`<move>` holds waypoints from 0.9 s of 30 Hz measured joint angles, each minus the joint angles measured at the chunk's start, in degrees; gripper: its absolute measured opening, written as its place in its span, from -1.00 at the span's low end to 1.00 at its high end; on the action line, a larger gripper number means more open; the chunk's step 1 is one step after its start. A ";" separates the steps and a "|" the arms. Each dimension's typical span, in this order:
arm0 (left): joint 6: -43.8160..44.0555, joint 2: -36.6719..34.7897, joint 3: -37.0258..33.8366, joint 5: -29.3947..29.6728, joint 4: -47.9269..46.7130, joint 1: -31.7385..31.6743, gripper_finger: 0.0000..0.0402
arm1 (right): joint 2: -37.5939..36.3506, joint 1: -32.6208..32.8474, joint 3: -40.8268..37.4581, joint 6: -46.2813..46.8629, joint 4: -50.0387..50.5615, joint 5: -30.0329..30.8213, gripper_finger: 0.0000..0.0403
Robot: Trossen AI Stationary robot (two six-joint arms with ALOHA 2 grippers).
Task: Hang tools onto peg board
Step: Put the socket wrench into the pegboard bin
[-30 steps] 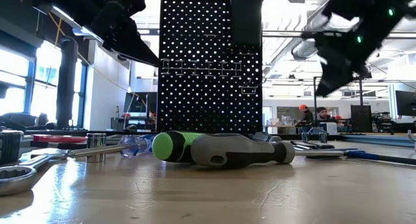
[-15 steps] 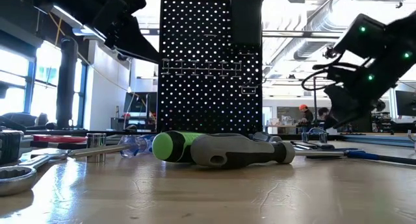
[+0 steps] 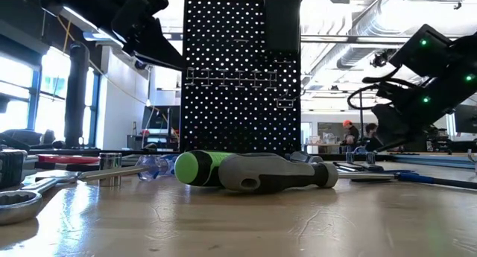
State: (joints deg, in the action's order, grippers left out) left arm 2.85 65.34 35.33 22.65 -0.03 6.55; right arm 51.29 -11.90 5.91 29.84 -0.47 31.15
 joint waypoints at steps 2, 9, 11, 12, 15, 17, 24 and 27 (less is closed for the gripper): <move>0.00 0.00 0.00 0.00 0.00 -0.34 -0.37 | 0.00 -1.02 -0.10 -0.60 -0.51 -0.39 -0.16; -0.02 0.00 0.00 -0.96 0.00 -1.10 -0.37 | 0.73 -3.76 -0.13 -1.83 -0.85 -4.35 -0.16; -0.02 0.00 0.00 -1.07 0.01 -1.31 -0.37 | 1.60 -3.98 -0.13 -1.80 -1.59 -4.90 -0.16; -0.04 0.00 0.00 -1.07 0.02 -1.36 -0.37 | 2.17 -3.98 -0.13 -1.76 -2.07 -5.08 -0.16; -0.43 0.00 0.00 -1.05 0.42 -1.36 -0.37 | 4.36 -3.98 -0.13 -1.67 -4.61 -5.35 -0.16; -0.47 0.00 0.00 -1.07 0.62 -1.36 -0.37 | 6.18 -3.98 -0.13 -1.69 -6.78 -5.32 -0.16; -0.59 0.02 0.02 -1.07 0.88 -1.34 -0.37 | 13.76 -4.30 -0.13 -1.38 -11.42 -4.83 -0.25; -0.61 0.02 0.02 -1.09 0.87 -1.34 -0.37 | 16.25 -4.79 -0.13 -1.35 -13.31 -4.60 -0.41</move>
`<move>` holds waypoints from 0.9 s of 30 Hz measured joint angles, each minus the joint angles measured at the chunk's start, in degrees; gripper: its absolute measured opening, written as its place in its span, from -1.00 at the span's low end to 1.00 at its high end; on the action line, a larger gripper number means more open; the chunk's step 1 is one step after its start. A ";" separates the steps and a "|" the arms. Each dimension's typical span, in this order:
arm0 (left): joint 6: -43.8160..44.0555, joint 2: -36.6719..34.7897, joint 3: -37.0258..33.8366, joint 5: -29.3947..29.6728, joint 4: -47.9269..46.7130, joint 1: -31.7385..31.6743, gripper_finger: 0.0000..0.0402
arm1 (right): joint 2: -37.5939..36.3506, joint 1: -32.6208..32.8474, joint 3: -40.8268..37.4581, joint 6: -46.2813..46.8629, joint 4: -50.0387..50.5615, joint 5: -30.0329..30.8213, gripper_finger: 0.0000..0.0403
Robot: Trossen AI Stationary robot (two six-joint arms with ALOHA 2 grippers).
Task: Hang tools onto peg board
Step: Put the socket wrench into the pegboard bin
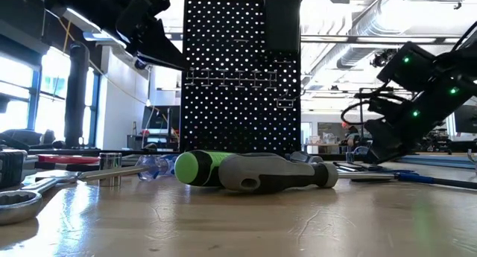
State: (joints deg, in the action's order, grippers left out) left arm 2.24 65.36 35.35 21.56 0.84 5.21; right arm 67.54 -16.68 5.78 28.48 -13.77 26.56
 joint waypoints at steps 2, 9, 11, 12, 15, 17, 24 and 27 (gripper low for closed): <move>-0.04 0.00 0.00 0.02 0.00 0.00 -0.37 | 1.13 -0.20 0.02 -0.35 -1.43 0.13 -0.56; -0.20 0.00 0.00 0.02 -0.03 0.00 -0.37 | 1.76 -0.22 0.15 -3.48 -4.71 -0.17 -0.97; -0.22 0.00 0.00 0.02 -0.04 0.00 -0.37 | 1.75 -0.22 0.15 -3.49 -4.73 -0.99 -0.99; -0.31 0.00 -0.01 0.02 -0.05 0.00 -0.37 | 1.76 -0.22 0.15 -3.49 -4.73 -1.74 -0.99; -0.42 0.00 0.00 0.02 -0.07 0.00 -0.37 | 1.76 -0.06 0.15 -3.19 -5.21 -4.76 -0.99; -0.86 0.00 0.00 0.04 -0.07 0.00 -0.37 | 1.76 0.39 0.17 -2.99 -5.70 -5.99 -0.99; -1.01 0.00 0.00 0.04 -0.07 0.00 -0.37 | 1.71 0.70 0.26 -2.40 -4.11 -7.75 -0.99; -1.05 0.00 0.00 0.05 -0.07 0.00 -0.37 | 1.53 0.70 0.26 -2.40 -3.75 -7.75 -1.00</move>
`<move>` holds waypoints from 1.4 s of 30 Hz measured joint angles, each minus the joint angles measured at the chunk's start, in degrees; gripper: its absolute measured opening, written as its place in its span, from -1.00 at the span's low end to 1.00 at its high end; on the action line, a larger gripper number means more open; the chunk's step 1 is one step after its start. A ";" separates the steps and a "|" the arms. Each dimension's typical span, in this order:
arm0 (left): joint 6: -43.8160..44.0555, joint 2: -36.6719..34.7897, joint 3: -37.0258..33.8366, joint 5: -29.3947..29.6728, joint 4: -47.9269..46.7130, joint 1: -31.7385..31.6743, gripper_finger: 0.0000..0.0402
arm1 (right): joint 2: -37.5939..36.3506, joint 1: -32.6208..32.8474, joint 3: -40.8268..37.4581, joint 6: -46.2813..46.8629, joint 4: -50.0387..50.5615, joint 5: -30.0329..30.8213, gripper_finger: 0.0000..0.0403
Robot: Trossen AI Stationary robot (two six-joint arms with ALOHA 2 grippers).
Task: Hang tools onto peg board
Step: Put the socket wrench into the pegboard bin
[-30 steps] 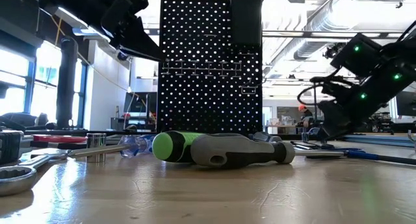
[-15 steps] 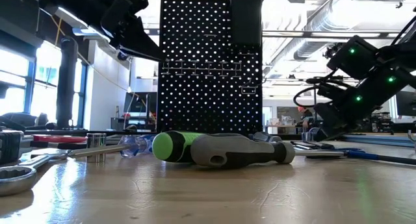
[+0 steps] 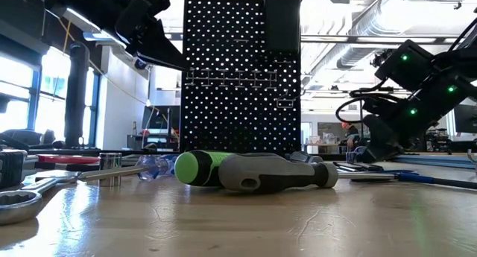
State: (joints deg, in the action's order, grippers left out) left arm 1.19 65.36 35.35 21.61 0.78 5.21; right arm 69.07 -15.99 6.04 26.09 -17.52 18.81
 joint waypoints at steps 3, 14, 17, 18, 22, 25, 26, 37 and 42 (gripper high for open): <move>-0.39 0.00 0.00 -0.03 0.02 -0.23 -0.37 | -1.07 -0.09 0.00 -0.21 0.89 0.37 -0.91; -3.36 0.00 -0.01 -0.14 1.96 -3.13 -0.37 | -2.99 -6.22 -0.02 -0.21 -2.92 3.29 0.08; -3.94 0.00 0.00 -1.77 3.44 -4.27 -0.37 | -1.88 -8.93 -0.02 -0.04 -3.27 3.00 0.16; -4.02 0.00 0.00 -2.17 3.65 -4.54 -0.37 | -1.42 -9.66 -0.04 -0.04 -3.54 2.49 0.16; -4.01 0.00 0.00 -2.95 3.97 -5.42 -0.37 | 1.02 -11.51 -0.07 -0.50 -8.06 0.59 0.17; -3.90 0.00 0.00 -3.03 4.13 -5.64 -0.37 | 3.92 -11.78 0.09 -0.72 -12.68 -1.10 0.17; -3.88 0.00 0.00 -3.03 4.35 -5.64 -0.37 | 5.02 -11.78 0.51 -0.90 -12.70 -1.20 0.17; -2.93 0.02 0.00 -3.15 4.95 -5.51 -0.37 | 17.79 -11.78 6.84 -2.16 -13.62 2.40 -0.01; -2.90 0.02 0.00 -3.48 4.61 -5.53 -0.37 | 18.21 -11.80 6.69 -2.19 -12.88 3.21 -0.49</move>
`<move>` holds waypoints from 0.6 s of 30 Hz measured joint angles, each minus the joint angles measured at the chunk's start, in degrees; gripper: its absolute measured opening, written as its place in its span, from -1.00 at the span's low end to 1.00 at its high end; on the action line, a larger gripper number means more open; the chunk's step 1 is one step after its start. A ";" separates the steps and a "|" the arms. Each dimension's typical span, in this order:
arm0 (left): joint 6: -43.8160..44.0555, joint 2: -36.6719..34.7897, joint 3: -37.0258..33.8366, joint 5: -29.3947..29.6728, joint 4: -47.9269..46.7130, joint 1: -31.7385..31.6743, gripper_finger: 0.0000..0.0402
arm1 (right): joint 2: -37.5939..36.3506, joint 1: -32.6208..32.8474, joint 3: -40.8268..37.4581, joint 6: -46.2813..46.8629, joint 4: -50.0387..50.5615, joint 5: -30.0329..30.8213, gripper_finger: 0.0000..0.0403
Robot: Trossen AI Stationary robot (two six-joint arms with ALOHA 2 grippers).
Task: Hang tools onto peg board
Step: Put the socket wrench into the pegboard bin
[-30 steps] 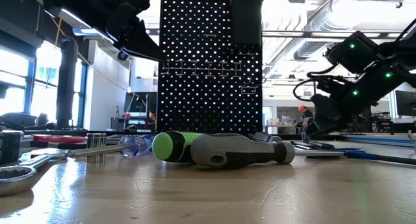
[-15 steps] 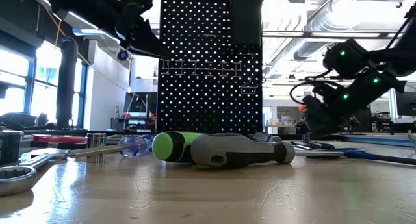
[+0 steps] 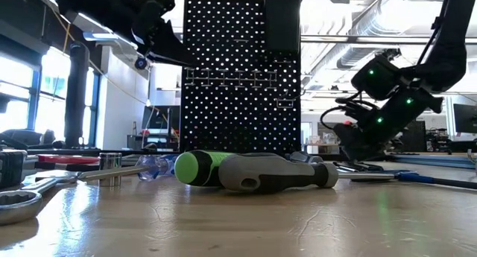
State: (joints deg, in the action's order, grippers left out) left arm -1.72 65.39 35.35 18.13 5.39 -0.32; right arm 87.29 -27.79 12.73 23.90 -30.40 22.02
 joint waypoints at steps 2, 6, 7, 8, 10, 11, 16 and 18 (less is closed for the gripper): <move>0.00 0.00 0.00 0.00 0.06 0.02 -0.37 | 0.00 -0.03 0.00 -0.41 0.11 -0.83 -0.68; 0.00 0.00 0.00 0.00 0.07 0.02 -0.37 | -0.02 0.56 0.04 -1.05 -0.08 -3.42 -0.75; 0.00 0.00 0.00 0.00 0.07 0.02 -0.37 | 0.00 0.95 0.04 -1.01 -0.05 -3.90 -0.75; 0.00 0.00 0.00 0.00 0.05 0.00 -0.37 | 0.00 1.35 0.04 -0.84 -0.03 -4.59 -0.75; 0.00 0.00 0.00 0.01 0.05 0.00 -0.37 | -0.09 1.99 0.04 -0.21 0.01 -5.82 -0.75; 0.00 0.00 0.00 0.00 0.05 0.00 -0.37 | -0.13 2.38 0.03 0.31 0.10 -6.12 -0.75; 0.00 0.00 0.00 0.02 0.05 0.00 -0.37 | -0.13 5.23 0.00 2.32 0.13 -6.64 -0.71; 0.00 0.00 0.00 0.00 0.05 0.01 -0.37 | -0.13 6.61 0.00 2.97 0.03 -6.74 -0.71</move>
State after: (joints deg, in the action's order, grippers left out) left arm -1.72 65.39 35.35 18.13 5.43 -0.31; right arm 87.15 -21.17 12.73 26.87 -30.38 15.28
